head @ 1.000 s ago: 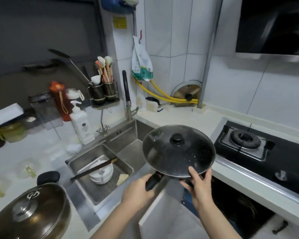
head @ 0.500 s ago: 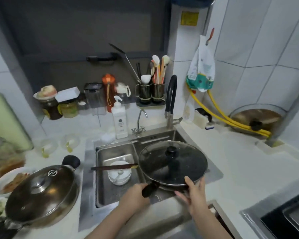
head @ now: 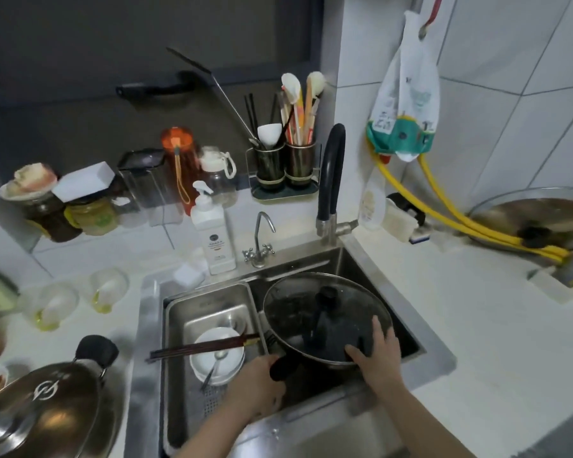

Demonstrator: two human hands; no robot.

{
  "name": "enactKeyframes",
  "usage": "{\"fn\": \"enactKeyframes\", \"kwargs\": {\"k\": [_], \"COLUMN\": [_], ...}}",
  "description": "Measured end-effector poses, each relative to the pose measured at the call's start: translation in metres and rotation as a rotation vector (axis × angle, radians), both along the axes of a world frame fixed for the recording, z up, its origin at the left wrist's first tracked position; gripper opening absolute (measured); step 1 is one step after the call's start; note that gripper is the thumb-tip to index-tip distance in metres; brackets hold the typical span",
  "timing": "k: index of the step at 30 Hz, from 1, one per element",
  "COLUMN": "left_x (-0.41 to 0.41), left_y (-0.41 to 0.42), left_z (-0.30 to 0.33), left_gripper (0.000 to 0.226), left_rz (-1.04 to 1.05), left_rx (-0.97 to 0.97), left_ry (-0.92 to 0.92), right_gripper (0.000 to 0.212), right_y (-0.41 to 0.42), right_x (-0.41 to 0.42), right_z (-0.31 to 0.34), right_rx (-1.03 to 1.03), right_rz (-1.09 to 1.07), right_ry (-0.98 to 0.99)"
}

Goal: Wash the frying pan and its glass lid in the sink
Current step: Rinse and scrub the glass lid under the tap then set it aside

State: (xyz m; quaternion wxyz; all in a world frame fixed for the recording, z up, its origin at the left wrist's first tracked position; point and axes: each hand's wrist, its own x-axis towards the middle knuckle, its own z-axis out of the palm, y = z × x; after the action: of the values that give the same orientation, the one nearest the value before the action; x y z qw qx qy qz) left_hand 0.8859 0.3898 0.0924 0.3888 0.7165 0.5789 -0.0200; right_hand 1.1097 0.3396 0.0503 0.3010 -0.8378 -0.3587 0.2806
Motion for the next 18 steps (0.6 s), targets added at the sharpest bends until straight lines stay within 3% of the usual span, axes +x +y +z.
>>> {"fn": "enactKeyframes", "kwargs": {"k": [4,18], "left_x": [0.007,0.05], "left_y": [0.014,0.03], "left_z": [-0.01,-0.03], "left_gripper": [0.045,0.048], "left_rz": [0.018,0.222], "left_rx": [-0.044,-0.181], "left_ry": [-0.017,-0.046], "right_gripper": [0.075,0.077], "right_y": [0.019,0.062], "right_x": [0.017,0.045], "right_z": [-0.013,-0.049], "right_rx": [-0.167,-0.328], "right_rz": [0.27,0.462], "right_ry": [-0.111,-0.058]}}
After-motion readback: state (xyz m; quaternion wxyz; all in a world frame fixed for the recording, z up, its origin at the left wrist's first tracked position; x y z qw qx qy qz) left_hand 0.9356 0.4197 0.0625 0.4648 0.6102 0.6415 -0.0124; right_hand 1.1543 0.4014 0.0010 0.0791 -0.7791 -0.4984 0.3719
